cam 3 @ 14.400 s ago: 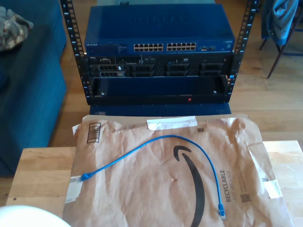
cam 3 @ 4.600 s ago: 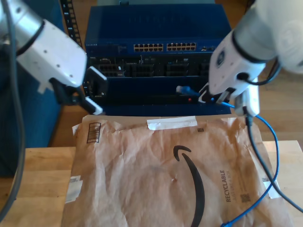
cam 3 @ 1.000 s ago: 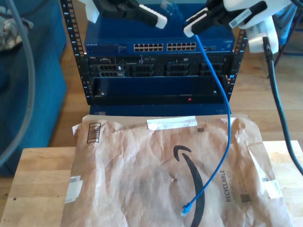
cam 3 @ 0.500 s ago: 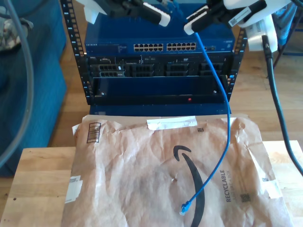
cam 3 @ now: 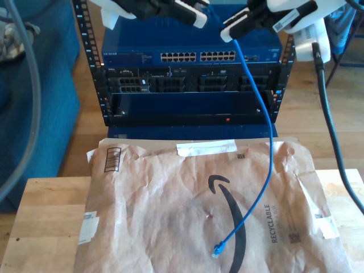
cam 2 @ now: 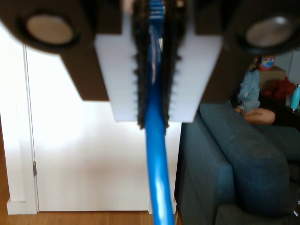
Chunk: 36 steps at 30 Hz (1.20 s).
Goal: Grab the cable and plug it in
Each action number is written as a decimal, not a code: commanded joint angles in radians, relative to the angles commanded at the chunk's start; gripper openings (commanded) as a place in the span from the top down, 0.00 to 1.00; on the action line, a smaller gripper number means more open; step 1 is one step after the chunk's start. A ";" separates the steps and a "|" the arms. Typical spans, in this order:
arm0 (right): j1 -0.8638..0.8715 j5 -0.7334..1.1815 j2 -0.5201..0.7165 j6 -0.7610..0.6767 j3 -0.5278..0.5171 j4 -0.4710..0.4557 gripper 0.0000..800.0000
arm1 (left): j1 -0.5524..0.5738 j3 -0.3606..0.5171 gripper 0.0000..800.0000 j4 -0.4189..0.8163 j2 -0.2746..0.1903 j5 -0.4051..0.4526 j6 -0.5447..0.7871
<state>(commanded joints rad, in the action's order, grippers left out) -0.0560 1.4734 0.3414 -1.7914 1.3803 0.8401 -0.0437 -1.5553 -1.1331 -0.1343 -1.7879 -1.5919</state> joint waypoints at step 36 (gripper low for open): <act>-0.175 -0.285 0.164 0.207 -0.032 -0.195 0.00 | -0.078 0.002 0.99 -0.091 0.101 -0.146 -0.201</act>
<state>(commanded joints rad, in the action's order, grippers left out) -0.2309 1.1880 0.5056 -1.5842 1.3481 0.6452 -0.1220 -1.5537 -1.2236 -0.0330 -1.9337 -1.7929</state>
